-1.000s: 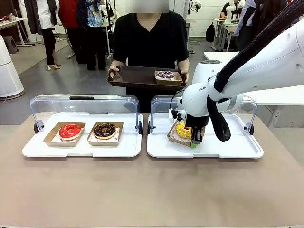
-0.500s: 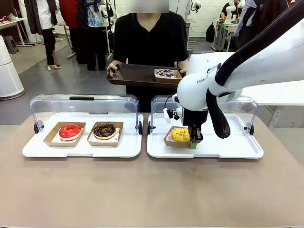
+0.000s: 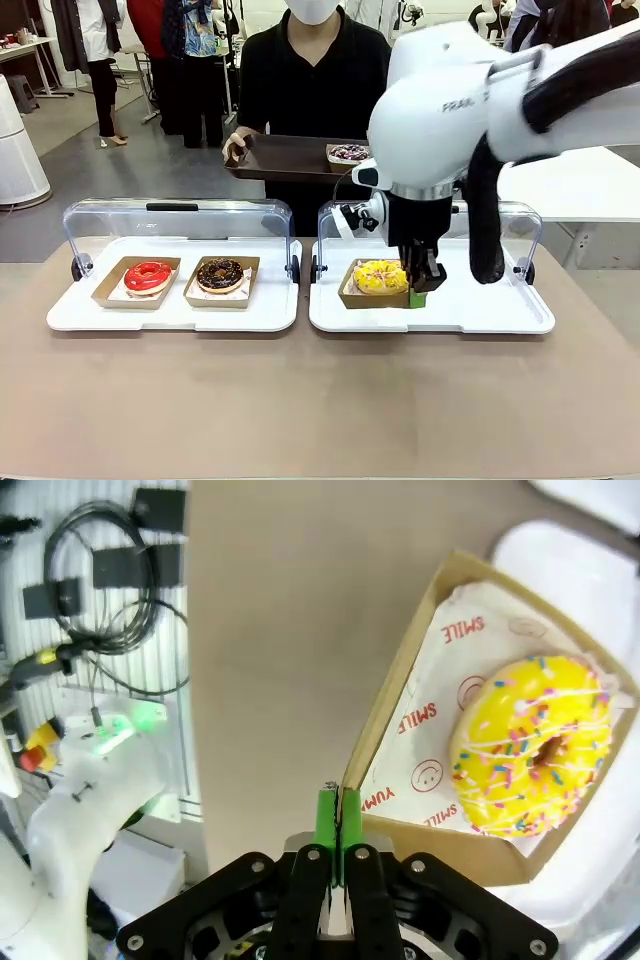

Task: Provide the desired donut to the person.
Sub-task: Pick up and lift the Paper togo box containing the Donut pointed at by the person.

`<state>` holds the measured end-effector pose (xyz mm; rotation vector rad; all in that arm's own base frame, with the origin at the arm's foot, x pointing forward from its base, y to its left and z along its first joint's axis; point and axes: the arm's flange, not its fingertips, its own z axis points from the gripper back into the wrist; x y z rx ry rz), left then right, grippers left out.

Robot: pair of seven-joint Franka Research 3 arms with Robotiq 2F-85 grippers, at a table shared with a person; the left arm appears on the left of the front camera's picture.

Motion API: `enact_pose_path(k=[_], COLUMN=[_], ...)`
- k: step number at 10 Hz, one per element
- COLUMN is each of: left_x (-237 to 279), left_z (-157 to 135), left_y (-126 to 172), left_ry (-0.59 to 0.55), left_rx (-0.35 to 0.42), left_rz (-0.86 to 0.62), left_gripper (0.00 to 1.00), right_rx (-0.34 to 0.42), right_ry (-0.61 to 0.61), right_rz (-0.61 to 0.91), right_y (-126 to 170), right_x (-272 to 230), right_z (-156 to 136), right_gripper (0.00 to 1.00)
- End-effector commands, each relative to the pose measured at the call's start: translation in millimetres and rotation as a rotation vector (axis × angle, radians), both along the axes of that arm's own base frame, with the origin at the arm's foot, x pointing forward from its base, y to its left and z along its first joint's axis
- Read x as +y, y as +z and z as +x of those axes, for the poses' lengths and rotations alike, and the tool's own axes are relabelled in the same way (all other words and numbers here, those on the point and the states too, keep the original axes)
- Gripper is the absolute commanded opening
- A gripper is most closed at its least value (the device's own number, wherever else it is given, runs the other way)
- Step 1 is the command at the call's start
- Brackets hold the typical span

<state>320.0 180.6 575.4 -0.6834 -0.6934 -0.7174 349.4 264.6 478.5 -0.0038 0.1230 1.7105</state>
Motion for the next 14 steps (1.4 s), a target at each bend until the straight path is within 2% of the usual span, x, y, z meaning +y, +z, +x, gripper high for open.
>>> enact_pose_path(k=[1, 4, 6, 10, 14], left_x=[1, 1, 1, 1, 1], left_z=[-1, -1, -1, -1, -1], left_y=[0, 0, 0, 0, 0], left_ry=[-0.010, -0.010, -0.010, -0.010, -0.010], left_rx=[-0.024, -0.024, -0.024, -0.024, -0.024], left_rz=[-0.018, -0.018, -0.018, -0.018, -0.018], left_gripper=[1.00, 1.00, 1.00, 1.00, 1.00], right_rx=[-0.012, -0.061, -0.100, -0.125, -0.118], right_ry=[0.027, 0.066, 0.096, 0.064, 0.091], right_rz=[0.032, 0.089, 0.071, 0.086, 0.113], right_y=[28, 105, 139, 162, 156], right_x=[-4, 22, 46, 67, 61], right_z=[-27, -46, -45, -23, -26], right_gripper=[0.00, 0.00, 0.00, 0.00, 0.00])
